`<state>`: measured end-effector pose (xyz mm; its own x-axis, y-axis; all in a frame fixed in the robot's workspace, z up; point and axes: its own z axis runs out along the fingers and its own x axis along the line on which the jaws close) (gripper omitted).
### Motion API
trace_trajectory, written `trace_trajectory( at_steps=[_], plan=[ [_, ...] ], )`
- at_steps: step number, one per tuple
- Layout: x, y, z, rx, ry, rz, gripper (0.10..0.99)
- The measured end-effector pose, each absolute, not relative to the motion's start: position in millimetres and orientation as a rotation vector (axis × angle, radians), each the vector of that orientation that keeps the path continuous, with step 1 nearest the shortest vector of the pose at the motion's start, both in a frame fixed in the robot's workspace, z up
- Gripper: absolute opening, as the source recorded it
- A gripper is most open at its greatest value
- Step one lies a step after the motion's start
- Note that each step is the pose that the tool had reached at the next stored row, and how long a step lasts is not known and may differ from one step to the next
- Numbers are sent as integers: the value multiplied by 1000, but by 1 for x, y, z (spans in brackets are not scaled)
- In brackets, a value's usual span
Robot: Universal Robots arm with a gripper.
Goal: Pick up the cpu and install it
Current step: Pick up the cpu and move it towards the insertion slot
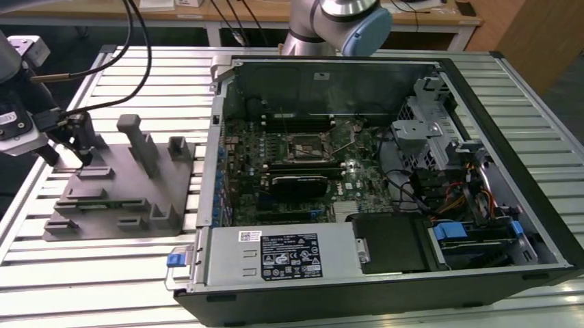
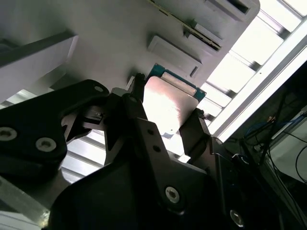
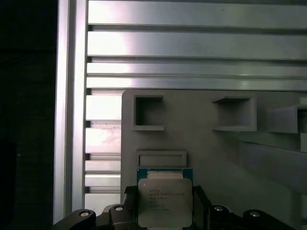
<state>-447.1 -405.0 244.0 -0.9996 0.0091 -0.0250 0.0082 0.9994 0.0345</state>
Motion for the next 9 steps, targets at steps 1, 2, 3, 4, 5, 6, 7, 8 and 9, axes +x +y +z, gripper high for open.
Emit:
trace_trajectory(
  at_steps=[1, 2, 3, 4, 5, 6, 7, 8, 9],
  plan=[
    [-447, -405, 245, 14, 3116, 54, 541],
    [-447, -405, 246, 14, 3116, 54, 541],
    [-447, -405, 248, 14, 3116, 54, 541],
    [-447, -405, 249, 14, 3116, 54, 541],
    [-447, -405, 250, 14, 3116, 54, 541],
    [-447, -405, 252, 14, 3116, 53, 541],
    [-447, -405, 253, 14, 3116, 53, 541],
    [-447, -405, 254, 14, 3116, 54, 541],
    [-447, -405, 255, 14, 3116, 54, 541]
  ],
)
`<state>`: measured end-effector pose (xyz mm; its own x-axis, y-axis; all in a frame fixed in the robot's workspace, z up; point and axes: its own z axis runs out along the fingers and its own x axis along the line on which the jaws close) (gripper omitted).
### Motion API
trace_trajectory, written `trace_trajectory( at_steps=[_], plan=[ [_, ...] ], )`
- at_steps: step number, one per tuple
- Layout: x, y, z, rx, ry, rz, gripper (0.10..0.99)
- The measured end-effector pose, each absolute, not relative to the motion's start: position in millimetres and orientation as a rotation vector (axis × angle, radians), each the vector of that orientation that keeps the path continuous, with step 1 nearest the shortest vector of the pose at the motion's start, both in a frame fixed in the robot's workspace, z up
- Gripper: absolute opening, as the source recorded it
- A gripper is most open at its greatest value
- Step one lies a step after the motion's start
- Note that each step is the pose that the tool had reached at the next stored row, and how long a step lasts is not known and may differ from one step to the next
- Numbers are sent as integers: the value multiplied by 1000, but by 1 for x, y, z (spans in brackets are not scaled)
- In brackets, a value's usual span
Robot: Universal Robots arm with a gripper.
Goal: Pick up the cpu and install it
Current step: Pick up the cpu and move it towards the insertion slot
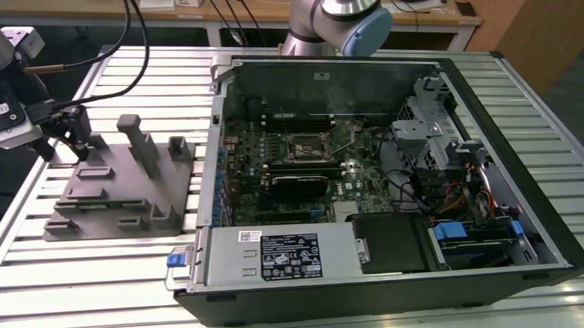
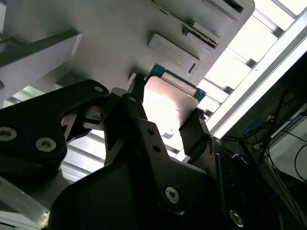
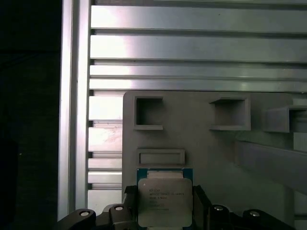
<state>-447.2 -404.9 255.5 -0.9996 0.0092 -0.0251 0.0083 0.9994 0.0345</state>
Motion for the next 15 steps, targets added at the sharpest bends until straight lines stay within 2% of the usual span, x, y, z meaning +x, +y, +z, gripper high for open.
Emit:
trace_trajectory(
  at_steps=[15],
  plan=[
    [-447, -405, 277, 14, 3116, 54, 541]
  ],
)
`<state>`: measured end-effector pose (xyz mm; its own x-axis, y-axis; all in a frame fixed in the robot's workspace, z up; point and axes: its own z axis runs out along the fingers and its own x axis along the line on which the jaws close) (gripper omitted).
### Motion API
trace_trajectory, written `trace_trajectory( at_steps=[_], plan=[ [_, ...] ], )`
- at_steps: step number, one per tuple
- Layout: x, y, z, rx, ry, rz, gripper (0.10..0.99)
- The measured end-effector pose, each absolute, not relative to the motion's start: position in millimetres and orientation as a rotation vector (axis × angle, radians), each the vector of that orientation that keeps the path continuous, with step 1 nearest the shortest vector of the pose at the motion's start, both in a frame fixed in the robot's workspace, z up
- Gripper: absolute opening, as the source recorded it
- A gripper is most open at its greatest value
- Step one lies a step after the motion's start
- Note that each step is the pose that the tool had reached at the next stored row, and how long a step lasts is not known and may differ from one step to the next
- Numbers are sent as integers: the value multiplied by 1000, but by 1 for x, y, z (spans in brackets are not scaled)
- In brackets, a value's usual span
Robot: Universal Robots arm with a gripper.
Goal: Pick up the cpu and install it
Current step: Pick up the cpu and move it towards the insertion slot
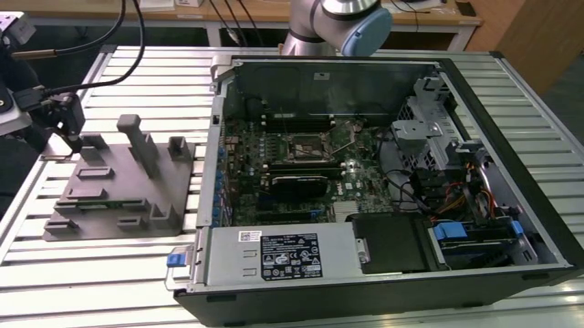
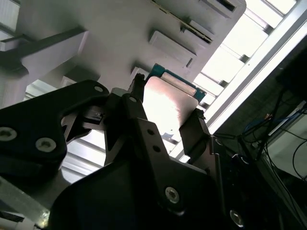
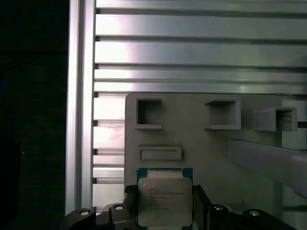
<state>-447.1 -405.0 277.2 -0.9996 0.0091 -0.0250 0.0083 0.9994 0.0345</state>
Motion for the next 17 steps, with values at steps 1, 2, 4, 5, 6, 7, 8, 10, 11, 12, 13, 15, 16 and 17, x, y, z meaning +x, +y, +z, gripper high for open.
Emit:
trace_trajectory(
  at_steps=[1, 2, 4, 5, 6, 7, 8, 10, 11, 12, 13, 15, 16, 17],
  plan=[
    [-447, -405, 279, 14, 3116, 54, 541],
    [-447, -405, 280, 14, 3116, 54, 541],
    [-447, -405, 283, 14, 3116, 54, 541],
    [-447, -405, 285, 14, 3116, 54, 541],
    [-447, -405, 286, 14, 3116, 54, 541],
    [-447, -405, 288, 14, 3116, 54, 541],
    [-447, -405, 289, 13, 3116, 54, 541],
    [-447, -405, 292, 14, 3116, 54, 541],
    [-447, -405, 294, 14, 3116, 54, 541],
    [-447, -405, 295, 14, 3116, 54, 541],
    [-447, -405, 297, 14, 3116, 54, 541],
    [-447, -405, 300, 14, 3116, 54, 541],
    [-447, -405, 301, 14, 3116, 54, 541],
    [-447, -405, 303, 14, 3116, 54, 541]
  ],
)
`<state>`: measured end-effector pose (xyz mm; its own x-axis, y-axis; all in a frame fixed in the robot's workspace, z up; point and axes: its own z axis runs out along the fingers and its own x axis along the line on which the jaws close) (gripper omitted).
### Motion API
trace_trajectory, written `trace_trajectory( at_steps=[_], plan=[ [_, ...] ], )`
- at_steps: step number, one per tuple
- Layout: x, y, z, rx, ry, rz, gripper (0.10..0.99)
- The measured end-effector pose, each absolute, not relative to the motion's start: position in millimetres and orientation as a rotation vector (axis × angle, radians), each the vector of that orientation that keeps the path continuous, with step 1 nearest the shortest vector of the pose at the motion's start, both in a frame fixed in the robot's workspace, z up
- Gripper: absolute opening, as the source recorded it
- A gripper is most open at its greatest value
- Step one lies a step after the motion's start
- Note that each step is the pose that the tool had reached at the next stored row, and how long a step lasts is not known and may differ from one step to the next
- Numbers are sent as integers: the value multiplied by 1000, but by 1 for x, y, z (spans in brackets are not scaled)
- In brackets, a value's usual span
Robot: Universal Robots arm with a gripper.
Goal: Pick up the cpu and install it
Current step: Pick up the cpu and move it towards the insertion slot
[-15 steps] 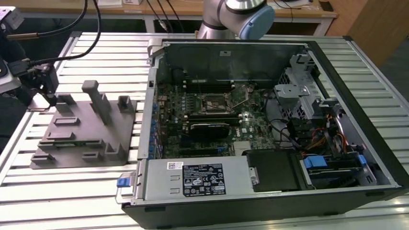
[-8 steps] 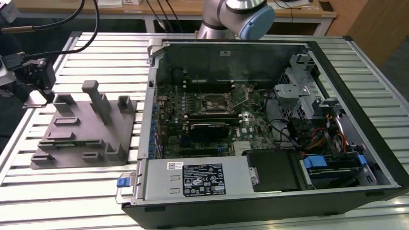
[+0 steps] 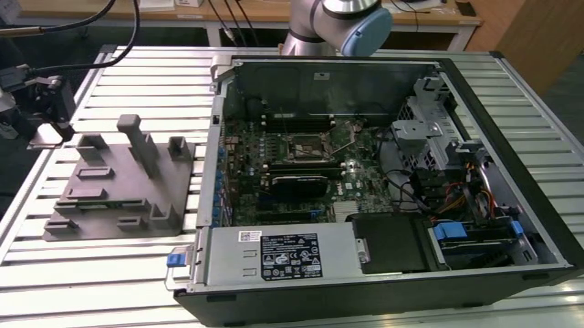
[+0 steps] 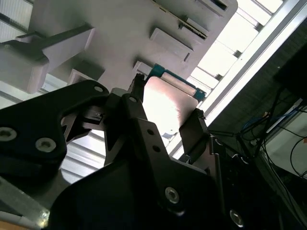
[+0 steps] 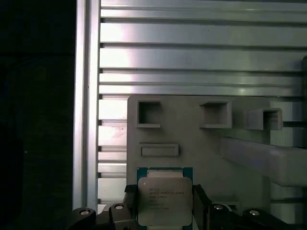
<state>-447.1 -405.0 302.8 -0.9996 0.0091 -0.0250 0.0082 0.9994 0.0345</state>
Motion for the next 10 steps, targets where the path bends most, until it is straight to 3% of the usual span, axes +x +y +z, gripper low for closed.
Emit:
trace_trajectory(
  at_steps=[10],
  plan=[
    [-447, -405, 317, 14, 3116, 54, 541]
  ],
)
